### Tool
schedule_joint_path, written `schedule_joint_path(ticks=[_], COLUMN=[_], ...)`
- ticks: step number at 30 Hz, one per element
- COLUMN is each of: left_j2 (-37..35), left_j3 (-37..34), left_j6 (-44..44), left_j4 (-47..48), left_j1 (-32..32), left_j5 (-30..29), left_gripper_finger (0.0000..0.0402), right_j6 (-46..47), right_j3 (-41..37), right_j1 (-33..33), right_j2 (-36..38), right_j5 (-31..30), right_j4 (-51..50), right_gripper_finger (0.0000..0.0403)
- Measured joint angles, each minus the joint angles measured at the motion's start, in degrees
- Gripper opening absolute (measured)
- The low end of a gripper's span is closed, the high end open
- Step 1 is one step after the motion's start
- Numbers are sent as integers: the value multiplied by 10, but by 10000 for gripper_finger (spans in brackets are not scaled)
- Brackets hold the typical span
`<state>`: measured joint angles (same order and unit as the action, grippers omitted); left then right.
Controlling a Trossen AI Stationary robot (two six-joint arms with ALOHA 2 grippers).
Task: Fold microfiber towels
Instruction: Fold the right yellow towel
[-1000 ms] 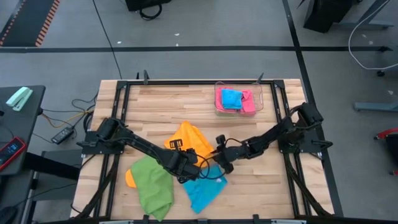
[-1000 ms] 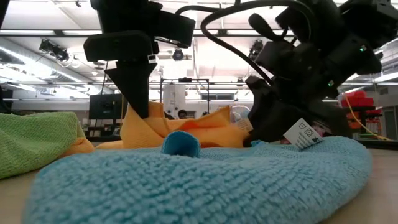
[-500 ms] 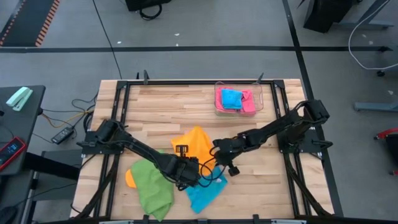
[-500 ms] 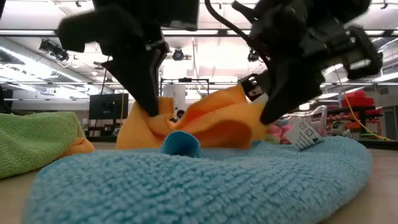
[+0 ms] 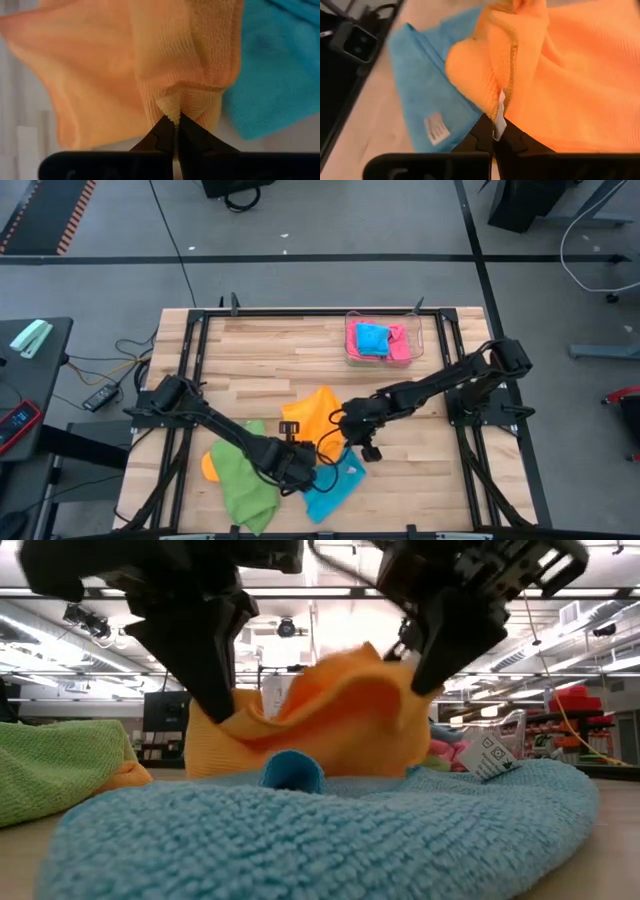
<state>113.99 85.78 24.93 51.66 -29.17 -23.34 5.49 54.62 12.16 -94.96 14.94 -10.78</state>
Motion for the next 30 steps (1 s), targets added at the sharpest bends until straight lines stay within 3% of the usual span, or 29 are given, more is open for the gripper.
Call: schedule_joint_path(ticks=[7, 15, 30], left_j2=[0, 0, 19], left_j3=[0, 0, 0], left_j6=[14, 64, 155], left_j4=[6, 22, 64], left_j1=[8, 28, 35], left_j5=[-37, -27, -25], left_gripper_finger=[31, 13, 33], right_j6=[26, 50, 74], right_j3=[-25, -43, -22], right_j1=[-2, -12, -16], right_j2=[-22, -22, -22], right_j5=[7, -12, -26], right_j4=[3, 16, 24], right_gripper_finger=[8, 8, 19])
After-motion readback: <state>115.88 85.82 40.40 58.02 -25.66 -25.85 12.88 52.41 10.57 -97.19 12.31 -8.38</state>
